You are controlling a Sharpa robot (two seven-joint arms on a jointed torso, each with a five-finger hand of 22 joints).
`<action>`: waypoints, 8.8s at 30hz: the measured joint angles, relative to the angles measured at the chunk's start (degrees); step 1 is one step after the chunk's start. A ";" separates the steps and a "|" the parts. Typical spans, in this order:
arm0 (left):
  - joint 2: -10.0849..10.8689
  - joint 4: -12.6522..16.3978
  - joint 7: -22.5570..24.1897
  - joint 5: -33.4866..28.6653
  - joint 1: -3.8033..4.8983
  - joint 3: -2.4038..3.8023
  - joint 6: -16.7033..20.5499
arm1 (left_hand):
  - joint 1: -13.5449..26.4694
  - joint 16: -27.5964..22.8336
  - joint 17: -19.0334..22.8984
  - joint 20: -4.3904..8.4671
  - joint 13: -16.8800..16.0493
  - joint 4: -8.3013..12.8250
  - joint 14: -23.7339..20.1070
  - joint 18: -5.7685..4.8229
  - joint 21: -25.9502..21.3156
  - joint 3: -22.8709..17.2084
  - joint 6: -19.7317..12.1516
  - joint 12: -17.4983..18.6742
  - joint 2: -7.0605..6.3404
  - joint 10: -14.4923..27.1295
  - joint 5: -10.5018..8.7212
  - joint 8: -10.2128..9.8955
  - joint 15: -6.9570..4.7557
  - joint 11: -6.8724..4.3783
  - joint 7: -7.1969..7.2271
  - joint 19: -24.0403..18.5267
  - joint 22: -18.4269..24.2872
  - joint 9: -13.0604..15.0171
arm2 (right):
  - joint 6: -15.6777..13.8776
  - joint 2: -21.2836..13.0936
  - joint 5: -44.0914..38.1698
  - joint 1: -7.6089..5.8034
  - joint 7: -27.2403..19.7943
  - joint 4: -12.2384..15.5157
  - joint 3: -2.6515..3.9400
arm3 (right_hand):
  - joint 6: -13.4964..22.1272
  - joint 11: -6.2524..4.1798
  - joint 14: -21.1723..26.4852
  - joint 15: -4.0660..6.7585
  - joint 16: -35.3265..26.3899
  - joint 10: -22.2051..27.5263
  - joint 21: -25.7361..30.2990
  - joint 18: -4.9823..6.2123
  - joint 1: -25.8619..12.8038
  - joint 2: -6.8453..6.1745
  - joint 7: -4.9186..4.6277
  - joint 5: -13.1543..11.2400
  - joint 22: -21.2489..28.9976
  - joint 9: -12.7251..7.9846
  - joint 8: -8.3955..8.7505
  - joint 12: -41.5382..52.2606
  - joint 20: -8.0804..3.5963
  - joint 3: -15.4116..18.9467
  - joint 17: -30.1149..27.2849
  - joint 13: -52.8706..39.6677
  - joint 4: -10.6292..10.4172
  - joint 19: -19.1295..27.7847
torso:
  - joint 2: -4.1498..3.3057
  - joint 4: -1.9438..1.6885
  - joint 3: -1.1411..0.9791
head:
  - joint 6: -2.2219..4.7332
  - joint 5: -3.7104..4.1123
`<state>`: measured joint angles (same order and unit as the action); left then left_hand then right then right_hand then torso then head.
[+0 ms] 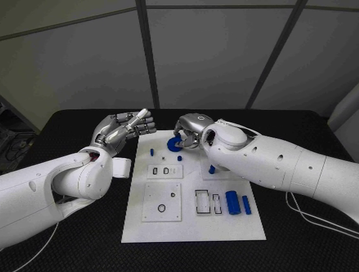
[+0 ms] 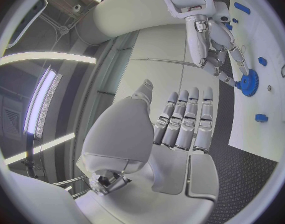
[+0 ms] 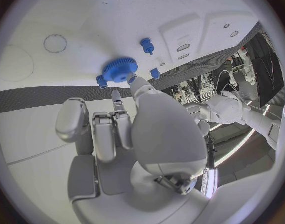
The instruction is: Assemble the parts on the task board
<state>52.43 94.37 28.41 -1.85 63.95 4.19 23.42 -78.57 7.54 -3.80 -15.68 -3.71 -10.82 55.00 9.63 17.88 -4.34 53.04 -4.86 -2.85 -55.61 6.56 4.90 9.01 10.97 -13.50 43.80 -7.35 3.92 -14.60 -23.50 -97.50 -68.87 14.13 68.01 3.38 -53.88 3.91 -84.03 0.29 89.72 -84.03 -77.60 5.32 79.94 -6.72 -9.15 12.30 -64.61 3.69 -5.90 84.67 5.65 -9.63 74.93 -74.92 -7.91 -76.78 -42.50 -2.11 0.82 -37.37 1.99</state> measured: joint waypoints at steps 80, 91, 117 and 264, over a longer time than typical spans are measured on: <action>-0.33 -1.28 -0.41 0.07 -0.05 -0.02 -0.82 | 0.00 0.00 -0.05 0.22 0.00 0.47 0.92 0.01 0.00 0.16 0.21 0.00 0.00 -0.20 0.00 -0.24 -0.10 -0.20 0.21 0.21 0.13 0.00 | 2.79 -22.62 26.83 1.16 -17.56 0.93 -0.04 | -0.77 0.39 0.00 -0.40 0.00 -0.01 0.72 0.00 0.89 -1.24 0.33 3.13 1.40 0.53 1.47 -0.66 0.48 1.84 -0.02 0.00 1.37 0.72 | 0.03 1.42 -0.40 | 0.22 1.31; -0.35 -1.44 -0.43 0.17 -0.06 -0.02 -0.82 | 0.00 0.00 -0.05 0.21 0.00 0.62 0.92 0.00 0.00 0.00 0.21 0.00 0.46 -0.40 0.00 -0.24 -0.10 0.00 0.21 0.21 0.13 0.00 | 3.49 -22.46 25.95 1.27 -17.30 0.34 -0.04 | -2.98 0.39 0.00 -0.40 0.00 -0.01 0.72 0.01 0.81 -0.55 0.24 3.13 1.27 0.74 0.60 -0.37 0.48 2.00 -0.03 0.00 1.53 0.72 | 0.04 1.43 -0.42 | 0.12 1.47; -0.44 -1.70 -0.54 0.27 -0.08 -0.01 -0.85 | 0.00 0.00 -0.04 0.21 0.00 0.62 0.92 0.00 0.00 0.00 0.41 0.00 0.45 -0.39 0.00 -0.24 -0.10 0.00 0.00 0.21 0.12 0.00 | 4.27 -20.69 24.55 1.60 -16.33 -1.13 -0.03 | -4.27 0.39 0.00 -0.40 0.00 -0.01 0.72 0.01 1.10 0.19 0.51 3.13 1.01 0.78 0.36 -0.14 0.48 2.00 0.01 0.00 1.53 0.71 | 0.04 1.41 -0.41 | -0.12 1.53; -1.55 -3.89 -1.73 0.47 -0.09 -0.02 -1.53 | 0.00 -0.46 -0.04 0.21 0.00 0.79 1.03 0.00 0.00 0.15 0.41 0.50 0.45 -0.39 0.00 -0.63 -0.21 0.00 0.00 0.21 0.43 -0.05 | -1.46 -5.56 6.87 5.20 1.16 14.11 -3.12 | -1.12 0.60 0.10 -0.10 -0.04 2.68 1.39 0.01 -4.82 -0.89 -0.29 -3.32 2.09 0.20 1.10 -4.71 0.20 1.47 0.00 0.01 0.28 1.45 | 0.36 1.37 -0.30 | -2.40 -1.91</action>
<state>50.87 90.48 26.69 -1.38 63.86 4.17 21.89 -78.57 7.08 -3.84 -15.47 -3.71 -10.02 56.03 9.63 17.88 -4.19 53.45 -4.37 -2.40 -56.01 6.56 4.27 8.80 10.98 -13.50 44.01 -6.92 3.87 -16.07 -29.06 -90.63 -63.67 15.29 82.13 0.26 -55.00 4.51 -83.93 0.20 89.68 -81.36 -76.21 5.33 75.13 -7.62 -9.44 8.97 -62.52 3.89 -4.80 79.96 5.86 -8.16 74.93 -74.91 -7.63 -75.33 -42.14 -0.75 0.52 -39.77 0.08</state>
